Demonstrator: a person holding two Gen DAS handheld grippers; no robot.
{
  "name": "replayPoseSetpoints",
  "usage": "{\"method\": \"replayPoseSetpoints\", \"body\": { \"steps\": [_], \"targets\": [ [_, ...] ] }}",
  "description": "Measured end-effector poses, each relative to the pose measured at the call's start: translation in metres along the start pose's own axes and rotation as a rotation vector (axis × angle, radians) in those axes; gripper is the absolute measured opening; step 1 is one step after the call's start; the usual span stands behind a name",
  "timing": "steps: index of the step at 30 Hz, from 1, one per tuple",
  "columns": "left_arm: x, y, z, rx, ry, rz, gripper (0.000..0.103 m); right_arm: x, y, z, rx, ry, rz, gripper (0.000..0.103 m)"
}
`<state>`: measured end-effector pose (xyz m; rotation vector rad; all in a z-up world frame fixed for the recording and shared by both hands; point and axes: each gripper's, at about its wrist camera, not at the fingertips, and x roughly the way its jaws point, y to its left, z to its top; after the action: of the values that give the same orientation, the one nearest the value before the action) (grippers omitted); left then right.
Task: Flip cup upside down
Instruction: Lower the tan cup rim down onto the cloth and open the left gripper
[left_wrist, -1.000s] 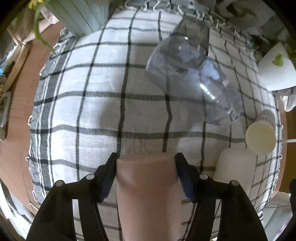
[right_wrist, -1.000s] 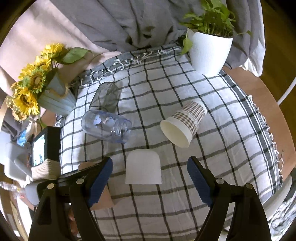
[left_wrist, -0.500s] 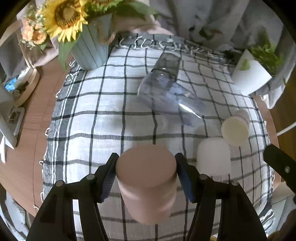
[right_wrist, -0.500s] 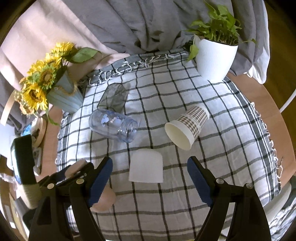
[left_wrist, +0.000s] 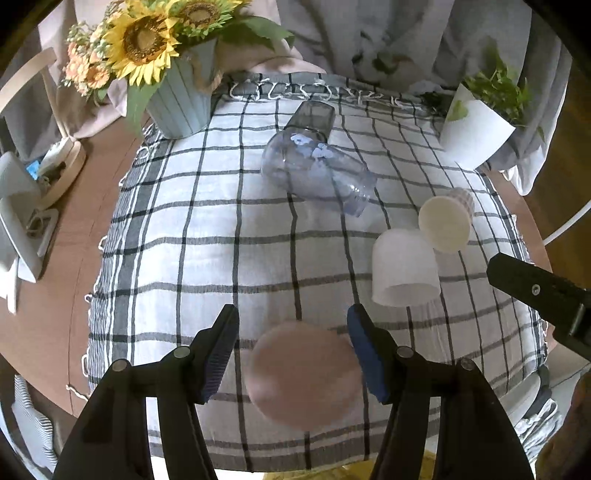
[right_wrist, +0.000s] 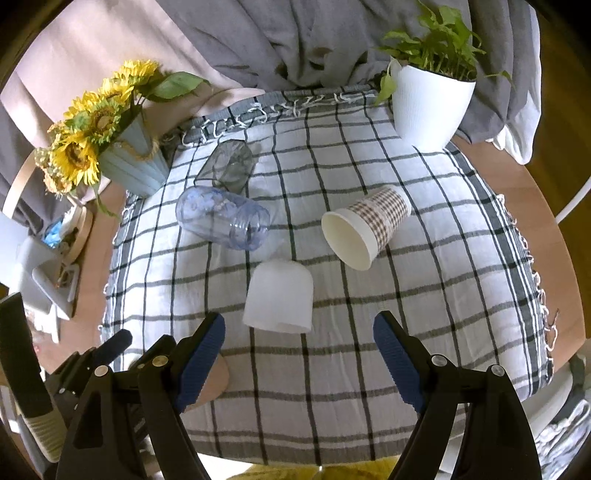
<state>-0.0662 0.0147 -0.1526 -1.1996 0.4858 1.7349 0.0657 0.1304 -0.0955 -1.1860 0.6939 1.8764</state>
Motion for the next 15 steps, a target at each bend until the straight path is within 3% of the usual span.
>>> {"method": "replayPoseSetpoints", "body": {
  "steps": [2, 6, 10, 15],
  "targets": [
    [0.001, 0.001, -0.001, -0.006, 0.007, -0.010, 0.061, 0.000, -0.001, -0.002, 0.004, 0.000, -0.004, 0.083],
    [0.001, -0.001, -0.002, 0.000, 0.001, 0.000, 0.075, -0.001, -0.002, -0.003, 0.005, -0.002, -0.005, 0.083],
    [-0.009, 0.002, -0.002, -0.031, -0.019, -0.008, 0.075, -0.010, 0.001, -0.004, -0.006, -0.032, -0.014, 0.083],
    [-0.049, 0.002, 0.000, -0.055, -0.132, 0.049, 0.092, -0.035, -0.001, -0.006, -0.006, -0.070, 0.018, 0.083]
  ]
}}
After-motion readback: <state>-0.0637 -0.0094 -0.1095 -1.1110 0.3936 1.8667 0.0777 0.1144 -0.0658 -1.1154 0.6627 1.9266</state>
